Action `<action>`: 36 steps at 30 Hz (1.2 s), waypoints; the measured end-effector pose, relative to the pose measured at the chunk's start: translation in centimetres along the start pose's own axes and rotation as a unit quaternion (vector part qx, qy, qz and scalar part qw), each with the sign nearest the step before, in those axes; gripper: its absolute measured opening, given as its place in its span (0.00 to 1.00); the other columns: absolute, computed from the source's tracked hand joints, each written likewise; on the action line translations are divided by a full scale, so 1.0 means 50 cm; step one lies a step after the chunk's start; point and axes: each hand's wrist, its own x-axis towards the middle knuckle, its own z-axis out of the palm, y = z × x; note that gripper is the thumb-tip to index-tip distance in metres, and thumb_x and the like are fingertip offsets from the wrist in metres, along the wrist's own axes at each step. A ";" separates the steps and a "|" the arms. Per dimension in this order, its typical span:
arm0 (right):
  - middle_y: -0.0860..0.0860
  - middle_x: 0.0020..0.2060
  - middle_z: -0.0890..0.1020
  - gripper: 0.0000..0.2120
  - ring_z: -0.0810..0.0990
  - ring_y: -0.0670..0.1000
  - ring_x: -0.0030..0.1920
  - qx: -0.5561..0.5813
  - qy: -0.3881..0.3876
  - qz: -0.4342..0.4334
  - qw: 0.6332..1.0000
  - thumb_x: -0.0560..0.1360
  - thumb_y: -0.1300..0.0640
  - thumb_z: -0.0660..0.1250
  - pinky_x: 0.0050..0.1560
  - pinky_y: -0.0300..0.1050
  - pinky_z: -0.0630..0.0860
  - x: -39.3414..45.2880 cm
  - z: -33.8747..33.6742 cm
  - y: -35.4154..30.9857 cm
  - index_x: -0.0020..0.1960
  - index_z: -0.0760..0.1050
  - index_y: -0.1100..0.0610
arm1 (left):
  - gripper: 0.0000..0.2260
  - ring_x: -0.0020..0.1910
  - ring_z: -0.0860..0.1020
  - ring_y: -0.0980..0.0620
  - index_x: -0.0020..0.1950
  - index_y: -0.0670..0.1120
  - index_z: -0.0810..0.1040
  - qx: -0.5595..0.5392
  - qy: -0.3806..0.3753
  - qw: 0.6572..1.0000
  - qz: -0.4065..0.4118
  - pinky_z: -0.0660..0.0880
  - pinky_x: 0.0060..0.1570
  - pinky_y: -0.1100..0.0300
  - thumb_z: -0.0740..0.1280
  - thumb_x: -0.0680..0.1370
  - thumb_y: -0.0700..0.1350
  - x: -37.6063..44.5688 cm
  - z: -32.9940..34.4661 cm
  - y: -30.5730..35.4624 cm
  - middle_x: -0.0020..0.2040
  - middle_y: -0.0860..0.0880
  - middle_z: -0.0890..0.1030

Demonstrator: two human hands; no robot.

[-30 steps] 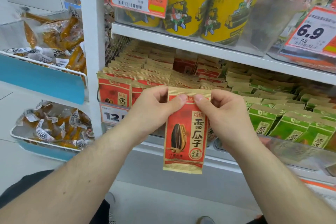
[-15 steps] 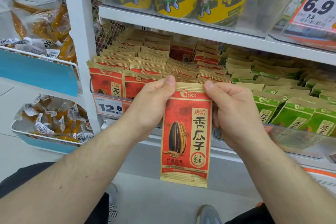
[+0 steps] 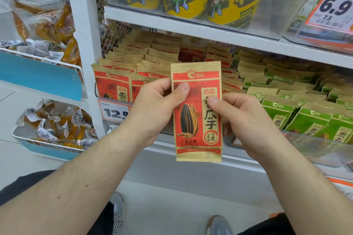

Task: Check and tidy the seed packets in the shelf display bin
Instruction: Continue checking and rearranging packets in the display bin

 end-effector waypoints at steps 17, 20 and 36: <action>0.62 0.34 0.83 0.11 0.75 0.55 0.27 0.046 -0.082 -0.039 0.995 0.69 0.53 0.73 0.23 0.37 0.70 -0.007 -0.024 0.001 0.45 0.80 0.60 | 0.15 0.41 0.84 0.45 0.56 0.45 0.80 -0.091 -0.076 0.990 -0.074 0.82 0.38 0.50 0.74 0.70 0.42 -0.006 -0.013 0.012 0.50 0.42 0.85; 0.63 0.40 0.84 0.12 0.78 0.58 0.33 0.069 -0.107 -0.054 0.990 0.68 0.50 0.74 0.25 0.38 0.72 -0.007 -0.032 0.001 0.47 0.81 0.57 | 0.18 0.46 0.83 0.42 0.59 0.44 0.78 -0.111 -0.110 0.986 -0.065 0.81 0.45 0.46 0.69 0.69 0.39 -0.006 -0.025 0.011 0.54 0.40 0.83; 0.65 0.58 0.80 0.34 0.78 0.74 0.54 0.067 -0.239 -0.100 0.964 0.67 0.56 0.78 0.56 0.70 0.75 -0.002 -0.058 0.004 0.69 0.69 0.59 | 0.22 0.51 0.82 0.41 0.57 0.44 0.80 -0.138 -0.171 0.976 0.007 0.82 0.47 0.47 0.77 0.64 0.40 0.000 -0.040 0.002 0.55 0.40 0.82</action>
